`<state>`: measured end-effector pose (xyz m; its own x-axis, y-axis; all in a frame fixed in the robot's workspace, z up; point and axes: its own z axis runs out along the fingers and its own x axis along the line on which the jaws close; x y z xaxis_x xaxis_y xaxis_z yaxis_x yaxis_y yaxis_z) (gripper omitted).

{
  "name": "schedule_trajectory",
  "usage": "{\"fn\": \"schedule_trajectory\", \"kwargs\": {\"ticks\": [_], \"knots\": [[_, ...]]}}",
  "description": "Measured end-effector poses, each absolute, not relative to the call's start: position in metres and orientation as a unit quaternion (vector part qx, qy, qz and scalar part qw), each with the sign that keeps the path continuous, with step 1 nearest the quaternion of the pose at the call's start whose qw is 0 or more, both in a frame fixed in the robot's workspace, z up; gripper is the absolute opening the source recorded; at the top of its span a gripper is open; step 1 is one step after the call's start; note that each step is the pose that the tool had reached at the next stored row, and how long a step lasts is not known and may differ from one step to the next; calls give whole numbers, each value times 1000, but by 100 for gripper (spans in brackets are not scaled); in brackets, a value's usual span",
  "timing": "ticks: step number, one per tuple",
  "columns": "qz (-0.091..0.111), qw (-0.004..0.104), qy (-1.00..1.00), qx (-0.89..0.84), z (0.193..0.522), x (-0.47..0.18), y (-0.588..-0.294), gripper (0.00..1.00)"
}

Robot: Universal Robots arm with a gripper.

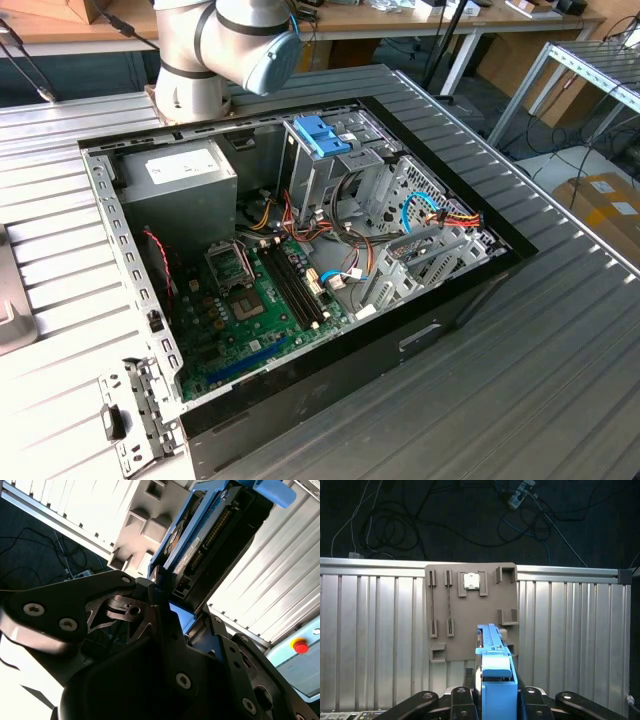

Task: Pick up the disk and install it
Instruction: 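Pick up the disk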

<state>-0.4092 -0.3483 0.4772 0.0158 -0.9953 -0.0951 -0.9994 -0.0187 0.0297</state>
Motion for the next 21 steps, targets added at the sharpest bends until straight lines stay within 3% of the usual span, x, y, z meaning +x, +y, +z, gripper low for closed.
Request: {"fn": "schedule_trajectory", "kwargs": {"ticks": [21], "knots": [[44, 23, 700, -712, 477, -399, -358, 37]]}}
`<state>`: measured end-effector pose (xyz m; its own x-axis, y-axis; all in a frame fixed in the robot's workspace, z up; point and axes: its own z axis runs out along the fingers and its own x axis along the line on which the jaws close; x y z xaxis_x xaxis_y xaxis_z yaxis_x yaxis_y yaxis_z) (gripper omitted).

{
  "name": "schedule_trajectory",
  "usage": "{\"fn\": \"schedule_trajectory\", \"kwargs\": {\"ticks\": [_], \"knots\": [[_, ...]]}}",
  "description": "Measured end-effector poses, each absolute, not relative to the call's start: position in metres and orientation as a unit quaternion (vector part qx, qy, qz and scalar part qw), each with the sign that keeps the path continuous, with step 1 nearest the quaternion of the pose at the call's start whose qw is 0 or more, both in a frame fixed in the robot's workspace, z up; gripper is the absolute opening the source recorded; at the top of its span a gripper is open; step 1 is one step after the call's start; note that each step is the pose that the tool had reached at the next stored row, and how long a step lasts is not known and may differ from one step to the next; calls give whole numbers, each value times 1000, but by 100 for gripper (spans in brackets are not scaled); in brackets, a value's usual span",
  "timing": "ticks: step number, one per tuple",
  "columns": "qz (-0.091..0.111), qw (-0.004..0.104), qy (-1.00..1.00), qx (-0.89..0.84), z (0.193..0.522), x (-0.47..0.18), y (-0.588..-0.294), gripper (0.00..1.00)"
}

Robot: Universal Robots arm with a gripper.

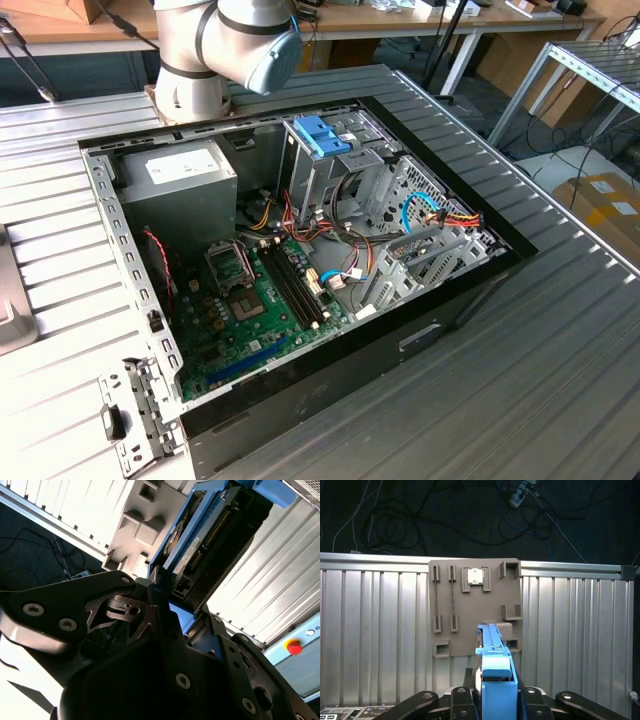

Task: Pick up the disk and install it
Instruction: 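Pick up the disk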

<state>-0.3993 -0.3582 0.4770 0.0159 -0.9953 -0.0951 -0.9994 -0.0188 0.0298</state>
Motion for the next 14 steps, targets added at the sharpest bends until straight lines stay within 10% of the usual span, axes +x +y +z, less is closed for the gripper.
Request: {"fn": "schedule_trajectory", "kwargs": {"ticks": [14], "knots": [[44, 23, 700, -712, 477, -399, -376, 37]]}}
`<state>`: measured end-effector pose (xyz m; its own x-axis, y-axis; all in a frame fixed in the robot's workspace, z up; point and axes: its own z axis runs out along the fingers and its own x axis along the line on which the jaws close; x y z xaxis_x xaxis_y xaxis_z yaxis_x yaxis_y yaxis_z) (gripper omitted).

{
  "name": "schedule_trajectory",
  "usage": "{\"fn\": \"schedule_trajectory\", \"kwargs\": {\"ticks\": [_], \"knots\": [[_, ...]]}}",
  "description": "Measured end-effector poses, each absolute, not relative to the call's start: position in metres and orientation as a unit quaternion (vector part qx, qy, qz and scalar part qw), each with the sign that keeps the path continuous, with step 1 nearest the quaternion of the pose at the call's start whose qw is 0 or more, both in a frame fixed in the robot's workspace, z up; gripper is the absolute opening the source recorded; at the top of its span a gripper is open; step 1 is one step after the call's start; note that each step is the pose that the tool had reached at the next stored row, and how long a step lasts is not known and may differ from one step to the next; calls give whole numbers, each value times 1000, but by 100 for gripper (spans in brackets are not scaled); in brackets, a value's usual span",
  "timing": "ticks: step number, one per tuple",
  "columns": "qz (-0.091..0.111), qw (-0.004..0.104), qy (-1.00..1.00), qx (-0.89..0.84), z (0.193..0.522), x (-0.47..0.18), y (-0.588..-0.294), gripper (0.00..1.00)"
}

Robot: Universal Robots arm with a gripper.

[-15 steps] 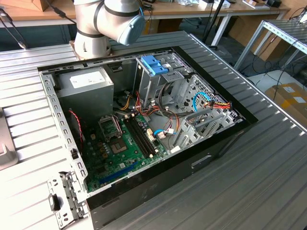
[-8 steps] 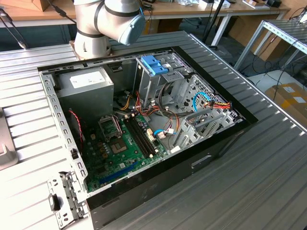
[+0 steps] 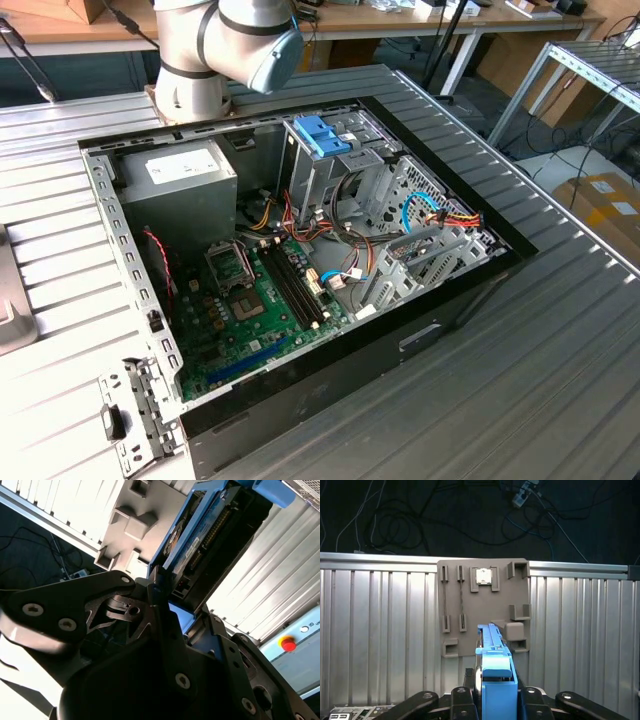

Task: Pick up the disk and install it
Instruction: 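Pick up the disk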

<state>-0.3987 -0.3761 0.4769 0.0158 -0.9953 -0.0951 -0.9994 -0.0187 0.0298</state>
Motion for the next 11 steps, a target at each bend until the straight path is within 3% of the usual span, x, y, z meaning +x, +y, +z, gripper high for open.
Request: {"fn": "schedule_trajectory", "kwargs": {"ticks": [11], "knots": [[44, 23, 700, -712, 477, -398, -388, 37]]}}
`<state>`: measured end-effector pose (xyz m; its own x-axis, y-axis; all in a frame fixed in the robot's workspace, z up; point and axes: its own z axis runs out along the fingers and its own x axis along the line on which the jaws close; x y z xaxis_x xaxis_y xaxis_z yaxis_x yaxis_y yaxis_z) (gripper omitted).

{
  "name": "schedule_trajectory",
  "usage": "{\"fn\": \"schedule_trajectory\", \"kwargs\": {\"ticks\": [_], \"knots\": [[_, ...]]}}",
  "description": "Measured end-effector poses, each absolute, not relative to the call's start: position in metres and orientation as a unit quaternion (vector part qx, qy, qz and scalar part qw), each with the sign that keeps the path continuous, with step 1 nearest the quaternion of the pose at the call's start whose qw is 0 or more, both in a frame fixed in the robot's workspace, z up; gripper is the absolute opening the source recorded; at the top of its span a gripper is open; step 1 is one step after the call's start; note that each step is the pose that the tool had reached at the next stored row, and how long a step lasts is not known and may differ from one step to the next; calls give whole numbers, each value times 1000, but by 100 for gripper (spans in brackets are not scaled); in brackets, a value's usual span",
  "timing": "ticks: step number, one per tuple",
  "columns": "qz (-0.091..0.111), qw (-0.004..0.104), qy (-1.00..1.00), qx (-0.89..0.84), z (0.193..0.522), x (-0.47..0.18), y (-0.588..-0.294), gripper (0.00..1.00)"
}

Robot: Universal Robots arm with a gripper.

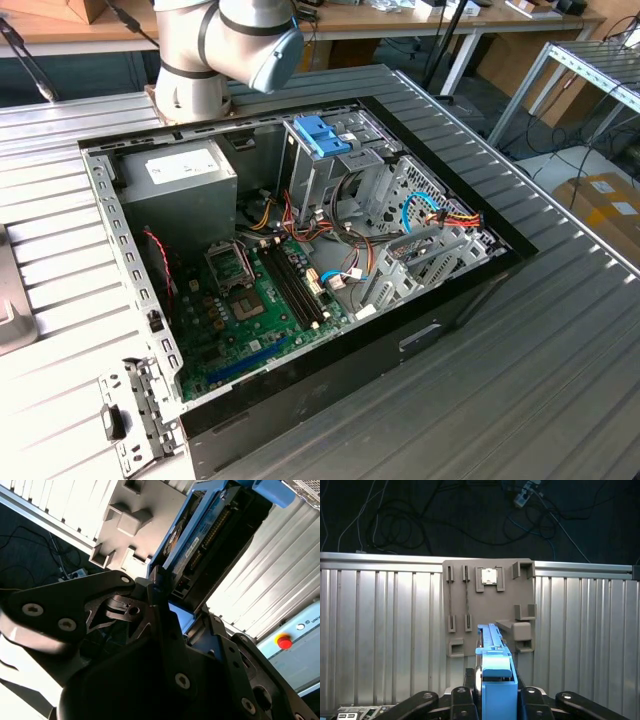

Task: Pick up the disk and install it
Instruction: 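Pick up the disk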

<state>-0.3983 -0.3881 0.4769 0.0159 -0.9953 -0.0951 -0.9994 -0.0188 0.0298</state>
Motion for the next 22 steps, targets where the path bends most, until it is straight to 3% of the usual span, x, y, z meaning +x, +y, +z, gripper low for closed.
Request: {"fn": "schedule_trajectory", "kwargs": {"ticks": [22], "knots": [[44, 23, 700, -712, 477, -397, -420, 37]]}}
